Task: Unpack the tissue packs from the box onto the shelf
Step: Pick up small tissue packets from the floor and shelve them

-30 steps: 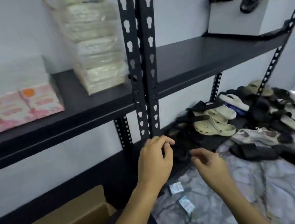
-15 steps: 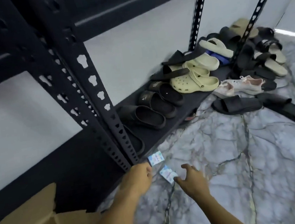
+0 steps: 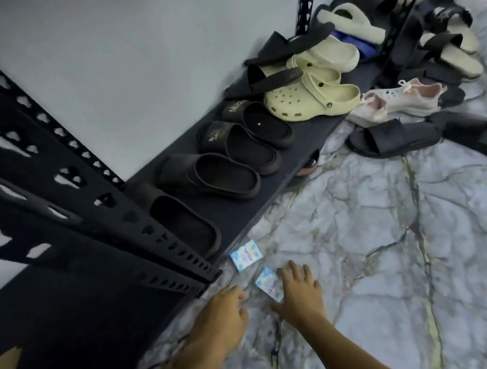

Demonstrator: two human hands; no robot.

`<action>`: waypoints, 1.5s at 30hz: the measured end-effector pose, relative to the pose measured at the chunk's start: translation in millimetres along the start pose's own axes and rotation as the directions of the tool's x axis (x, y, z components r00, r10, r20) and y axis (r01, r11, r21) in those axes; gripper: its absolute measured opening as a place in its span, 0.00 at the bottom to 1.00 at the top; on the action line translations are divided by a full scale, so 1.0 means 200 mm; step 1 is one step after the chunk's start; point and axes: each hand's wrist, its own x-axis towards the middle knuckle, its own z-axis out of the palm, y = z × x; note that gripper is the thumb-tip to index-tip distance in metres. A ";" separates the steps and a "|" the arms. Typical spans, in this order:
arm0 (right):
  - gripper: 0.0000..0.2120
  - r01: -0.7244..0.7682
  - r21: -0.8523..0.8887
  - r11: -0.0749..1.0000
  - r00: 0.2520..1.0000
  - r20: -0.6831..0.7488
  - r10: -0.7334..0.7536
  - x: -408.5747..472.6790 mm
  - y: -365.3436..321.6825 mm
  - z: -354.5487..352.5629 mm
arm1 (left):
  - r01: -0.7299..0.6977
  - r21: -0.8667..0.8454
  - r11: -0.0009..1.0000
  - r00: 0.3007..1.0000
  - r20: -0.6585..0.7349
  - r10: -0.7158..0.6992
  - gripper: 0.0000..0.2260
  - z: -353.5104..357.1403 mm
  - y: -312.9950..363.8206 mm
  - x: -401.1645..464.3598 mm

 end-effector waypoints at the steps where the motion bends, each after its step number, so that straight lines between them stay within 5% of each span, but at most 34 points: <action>1: 0.38 0.003 -0.018 1.000 1.000 0.005 -0.003 0.01 0.00 0.02 | -0.009 0.005 1.000 1.000 -0.010 0.009 0.09 0.02 -0.01 0.02; 9: 0.33 -0.118 0.064 0.991 0.990 -0.068 0.123 0.04 0.23 0.02 | -0.034 0.125 0.992 0.994 -0.101 0.046 0.15 0.09 0.01 0.17; 14: 0.30 -0.087 0.060 0.994 0.996 0.013 0.087 0.08 0.32 -0.01 | -0.029 0.217 0.976 0.988 -0.144 0.061 0.19 0.15 0.01 0.29; 21: 0.28 -0.111 0.120 0.987 0.994 0.011 0.111 0.10 0.32 0.05 | -0.158 0.302 0.940 0.984 -0.025 0.174 0.24 0.21 0.04 0.47; 29: 0.26 -0.145 0.128 0.981 0.989 -0.006 0.147 0.11 0.29 0.07 | -0.120 0.392 0.912 0.991 0.099 0.088 0.28 0.23 0.07 0.58; 32: 0.27 -0.149 0.126 0.981 0.988 -0.014 0.152 0.11 0.29 0.07 | -0.142 0.435 0.889 0.990 0.076 0.121 0.23 0.24 0.09 0.55; 40: 0.25 -0.164 0.124 0.979 0.986 0.014 0.164 0.11 0.27 0.03 | -0.058 0.173 0.983 0.998 0.034 0.053 0.15 0.24 0.15 0.30; 45: 0.31 -0.193 0.298 0.935 0.970 0.200 0.137 0.07 0.28 -0.25 | 0.029 0.036 0.999 0.999 0.031 -0.030 0.10 0.04 0.21 0.06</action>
